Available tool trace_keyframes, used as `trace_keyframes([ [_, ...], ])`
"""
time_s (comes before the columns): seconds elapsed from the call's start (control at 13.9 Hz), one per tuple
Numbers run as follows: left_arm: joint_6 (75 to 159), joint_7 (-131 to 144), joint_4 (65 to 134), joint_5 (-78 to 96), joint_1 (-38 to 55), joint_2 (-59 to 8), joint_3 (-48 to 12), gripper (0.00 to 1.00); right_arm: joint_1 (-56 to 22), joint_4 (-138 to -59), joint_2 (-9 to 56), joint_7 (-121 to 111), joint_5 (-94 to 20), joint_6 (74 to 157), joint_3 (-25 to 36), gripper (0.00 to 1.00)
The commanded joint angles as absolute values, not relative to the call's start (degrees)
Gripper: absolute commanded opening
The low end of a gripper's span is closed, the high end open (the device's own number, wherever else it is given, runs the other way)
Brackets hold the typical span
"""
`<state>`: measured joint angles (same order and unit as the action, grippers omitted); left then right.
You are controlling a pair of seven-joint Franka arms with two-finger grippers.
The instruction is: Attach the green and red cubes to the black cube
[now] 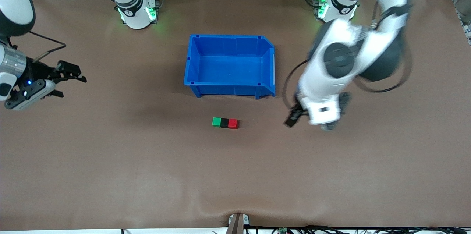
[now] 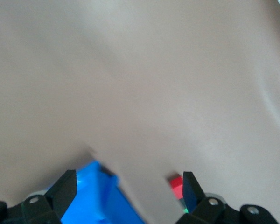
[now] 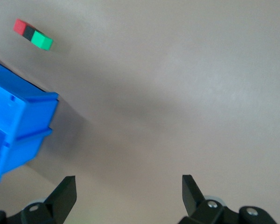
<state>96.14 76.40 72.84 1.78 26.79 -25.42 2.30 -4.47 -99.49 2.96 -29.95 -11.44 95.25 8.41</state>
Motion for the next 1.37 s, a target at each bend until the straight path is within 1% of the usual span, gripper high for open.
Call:
trace_keyframes([
  [0.0, 89.68, 66.14, 75.85, 1.23, 22.6, -17.95, 1.76, 1.0, -2.98, -98.72, 0.09, -18.84, -8.89, 91.69, 5.27, 1.0],
  [0.22, 84.21, 50.85, 76.64, 1.23, 16.55, -12.15, 1.76, 1.0, -4.57, -90.38, 0.44, -12.67, -4.76, 84.05, 5.36, 1.0],
  [0.36, 82.62, 40.83, 78.04, 1.23, 12.33, -8.89, 1.76, 1.0, -5.18, -85.8, 0.7, -11.6, -2.21, 81.75, 5.8, 1.0],
  [0.65, 79.2, 25.35, 80.07, 1.23, 6.43, -4.49, 1.67, 1.0, -4.57, -85.08, 0.44, -11.51, -2.11, 80.52, 5.71, 1.0],
  [0.94, 79.01, 20.39, 86.03, -2.09, 5.19, 0.43, 1.06, 1.0, -3.16, -84.03, 0.61, -12.04, -2.11, 80.07, 5.71, 1.0],
  [1.01, 79.27, 19.78, 86.83, -2.72, 4.14, 1.05, -0.42, 1.0, -3.43, -84.2, 0.44, -11.52, -2.02, 80.07, 5.63, 1.0],
  [1.15, 80.94, 15.5, 88.06, -2.81, -0.94, 2.02, -4.99, 1.0, -3.61, -83.94, 0.53, -5.67, -2.02, 80.5, 5.45, 1.0],
  [1.23, 82.43, 13.29, 89.89, -2.81, -1.66, 3.33, -5.18, 1.0, -3.43, -83.85, 0.61, -3.19, -2.28, 80.59, 5.45, 1.0],
  [1.3, 85.23, 11.44, 93.31, -2.81, -2.28, 5.43, -5.19, 1.0, -3.34, -83.85, 0.53, -2.21, -2.46, 80.77, 5.54, 1.0],
])
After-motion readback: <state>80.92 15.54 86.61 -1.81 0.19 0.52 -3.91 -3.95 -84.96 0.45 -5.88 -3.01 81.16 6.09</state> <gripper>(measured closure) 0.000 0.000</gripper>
